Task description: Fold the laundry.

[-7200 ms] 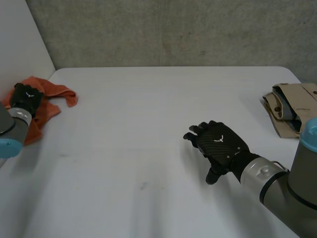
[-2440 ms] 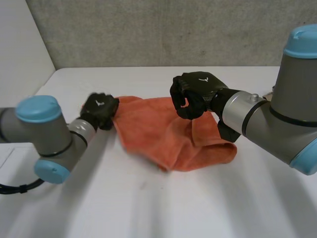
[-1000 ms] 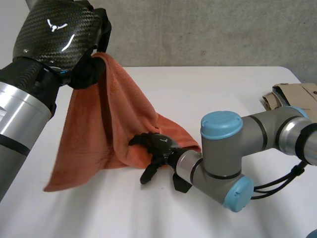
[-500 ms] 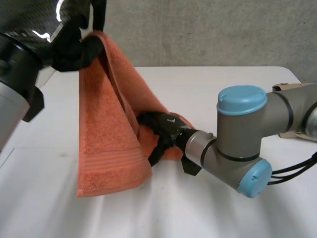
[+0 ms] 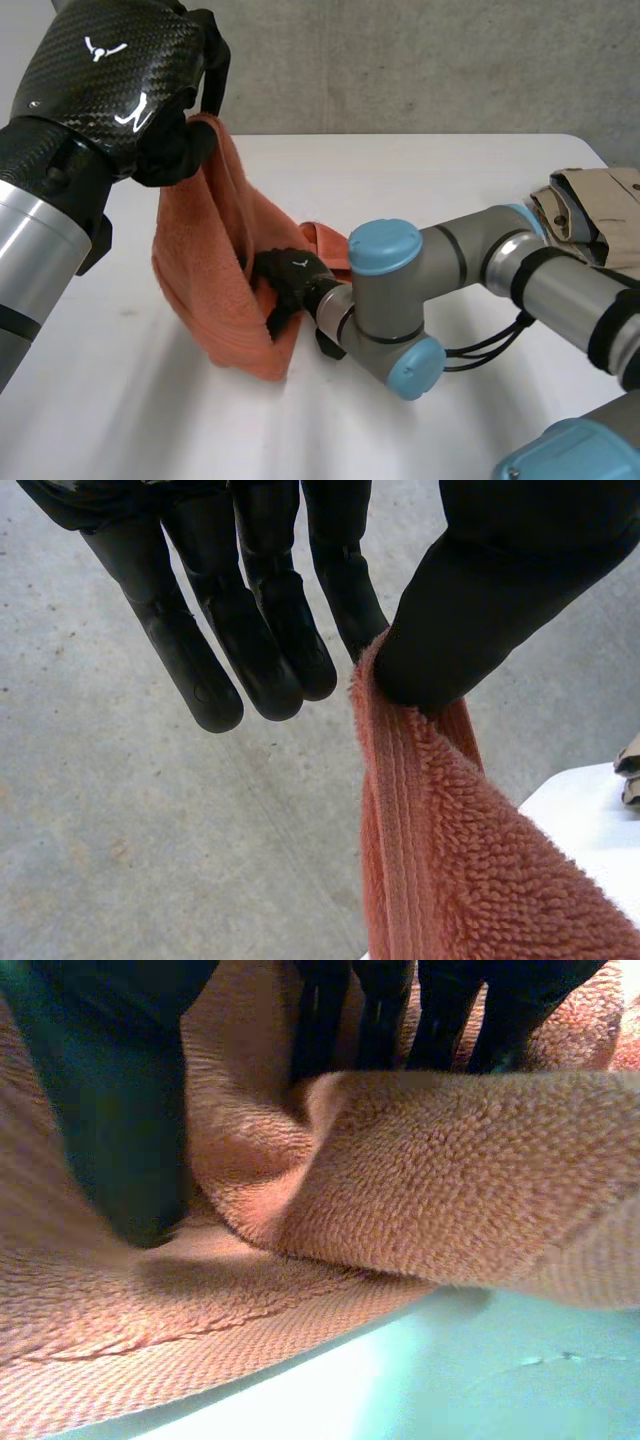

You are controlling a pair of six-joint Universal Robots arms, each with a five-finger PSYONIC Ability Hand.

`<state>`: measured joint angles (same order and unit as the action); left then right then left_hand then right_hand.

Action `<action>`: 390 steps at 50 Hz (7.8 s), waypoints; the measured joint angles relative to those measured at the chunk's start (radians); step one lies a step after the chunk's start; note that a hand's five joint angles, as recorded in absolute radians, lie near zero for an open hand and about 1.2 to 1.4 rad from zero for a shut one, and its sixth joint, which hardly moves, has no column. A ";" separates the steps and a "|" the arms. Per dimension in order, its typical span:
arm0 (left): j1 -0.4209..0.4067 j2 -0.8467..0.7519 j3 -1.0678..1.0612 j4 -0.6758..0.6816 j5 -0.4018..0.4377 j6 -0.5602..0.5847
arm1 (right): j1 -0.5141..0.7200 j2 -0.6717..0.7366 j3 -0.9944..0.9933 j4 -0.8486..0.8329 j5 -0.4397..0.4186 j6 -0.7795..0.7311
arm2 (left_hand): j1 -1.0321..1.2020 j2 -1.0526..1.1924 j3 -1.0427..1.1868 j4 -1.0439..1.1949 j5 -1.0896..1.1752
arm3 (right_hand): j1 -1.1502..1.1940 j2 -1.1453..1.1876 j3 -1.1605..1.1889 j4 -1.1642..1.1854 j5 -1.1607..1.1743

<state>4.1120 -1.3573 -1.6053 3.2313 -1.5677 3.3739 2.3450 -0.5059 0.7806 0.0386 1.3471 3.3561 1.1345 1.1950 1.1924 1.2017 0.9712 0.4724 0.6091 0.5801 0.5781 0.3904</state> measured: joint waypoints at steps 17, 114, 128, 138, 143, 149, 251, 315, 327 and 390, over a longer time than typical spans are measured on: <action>0.153 0.004 -0.015 0.002 0.009 0.000 | -0.154 -0.307 0.122 0.082 -0.057 -0.193 | 0.000 0.000 0.000 0.000 0.000 | 0.481 0.558 0.597 0.610 0.574; 0.178 -0.534 -0.013 0.061 0.014 0.009 | -0.351 -0.369 0.493 -0.150 0.240 -0.189 | 0.000 0.000 0.000 0.001 0.000 | -0.018 -0.077 -0.045 -0.044 -0.051; 0.179 -0.503 -0.036 0.062 0.015 0.009 | -0.443 -0.369 0.524 -0.026 0.095 -0.336 | 0.000 0.000 0.000 0.001 0.000 | 0.484 0.528 0.553 0.555 0.543; 0.174 -0.450 -0.041 0.050 0.015 0.011 | -0.503 -0.470 0.510 0.063 -0.089 -0.403 | 0.000 0.000 0.000 0.001 0.000 | 0.504 0.563 0.597 0.610 0.596; 0.175 -0.357 -0.048 0.029 0.018 0.014 | -0.537 -0.642 0.466 0.176 -0.161 -0.526 | 0.000 0.000 0.000 0.001 0.000 | 0.510 0.563 0.597 0.610 0.596; 0.174 -0.224 -0.052 -0.055 0.023 0.019 | -0.548 -0.803 0.400 0.422 -0.187 -0.770 | 0.000 0.000 0.000 0.001 0.000 | 0.510 0.563 0.597 0.610 0.601; 0.672 -0.326 -0.414 0.073 0.484 0.091 | -0.649 -0.713 0.983 -0.182 -0.129 -0.808 | -0.742 -0.792 -0.789 -0.798 -0.737 | 0.510 0.563 0.597 0.610 0.601; 0.652 -0.665 -0.272 0.174 0.479 0.395 | -0.668 -0.694 1.010 -0.246 -0.105 -0.795 | -0.349 -0.410 -0.409 -0.418 -0.468 | 0.510 0.563 0.597 0.610 0.601; 0.625 -0.667 -0.250 0.171 0.479 0.395 | -0.668 -0.694 1.011 -0.246 -0.105 -0.794 | -0.347 -0.408 -0.406 -0.415 -0.380 | 0.510 0.563 0.597 0.610 0.601; 0.545 -0.384 -0.334 -0.019 0.149 0.474 | -0.618 -0.672 0.845 0.255 -0.092 -1.043 | -0.009 -0.002 -0.005 -0.003 0.003 | 0.504 0.545 0.581 0.589 0.588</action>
<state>4.6567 -1.7413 -1.9391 3.2122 -1.4183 3.8480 1.7267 -1.1777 1.6256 0.2934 1.2554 2.3129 1.1251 1.1930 1.1876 1.1984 0.9743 0.9762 1.1544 1.1611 1.1671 0.9784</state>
